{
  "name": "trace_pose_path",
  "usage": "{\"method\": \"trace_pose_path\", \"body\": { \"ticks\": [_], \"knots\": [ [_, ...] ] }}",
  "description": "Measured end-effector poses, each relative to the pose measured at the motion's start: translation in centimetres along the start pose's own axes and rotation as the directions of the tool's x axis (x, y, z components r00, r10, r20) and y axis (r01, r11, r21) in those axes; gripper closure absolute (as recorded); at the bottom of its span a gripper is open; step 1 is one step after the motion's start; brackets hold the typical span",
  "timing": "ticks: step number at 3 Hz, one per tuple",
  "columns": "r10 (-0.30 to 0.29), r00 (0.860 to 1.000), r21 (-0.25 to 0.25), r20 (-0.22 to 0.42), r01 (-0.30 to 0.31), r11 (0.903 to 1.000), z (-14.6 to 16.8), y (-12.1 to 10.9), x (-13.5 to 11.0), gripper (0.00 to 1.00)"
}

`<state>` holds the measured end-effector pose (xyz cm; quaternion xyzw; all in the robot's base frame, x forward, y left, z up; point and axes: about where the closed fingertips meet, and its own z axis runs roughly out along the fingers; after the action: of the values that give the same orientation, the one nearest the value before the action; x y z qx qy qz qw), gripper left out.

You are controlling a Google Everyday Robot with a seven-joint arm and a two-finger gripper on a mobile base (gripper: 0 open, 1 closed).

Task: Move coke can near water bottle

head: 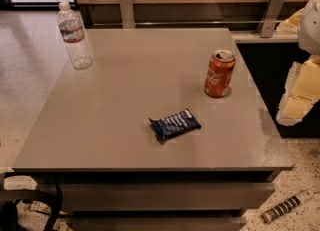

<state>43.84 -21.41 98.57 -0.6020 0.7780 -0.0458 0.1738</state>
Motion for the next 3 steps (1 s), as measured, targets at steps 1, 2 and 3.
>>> {"method": "trace_pose_path", "body": {
  "ticks": [1, 2, 3],
  "knots": [
    [0.000, 1.000, 0.000, 0.000, 0.000, 1.0000, 0.0, 0.0, 0.0, 0.00],
    [0.083, 0.990, 0.054, 0.115, -0.089, 0.9945, 0.8, -2.1, 0.2, 0.00],
    [0.163, 0.944, 0.056, 0.285, -0.186, 0.9809, 3.5, -3.2, 0.7, 0.00]
  ]
}}
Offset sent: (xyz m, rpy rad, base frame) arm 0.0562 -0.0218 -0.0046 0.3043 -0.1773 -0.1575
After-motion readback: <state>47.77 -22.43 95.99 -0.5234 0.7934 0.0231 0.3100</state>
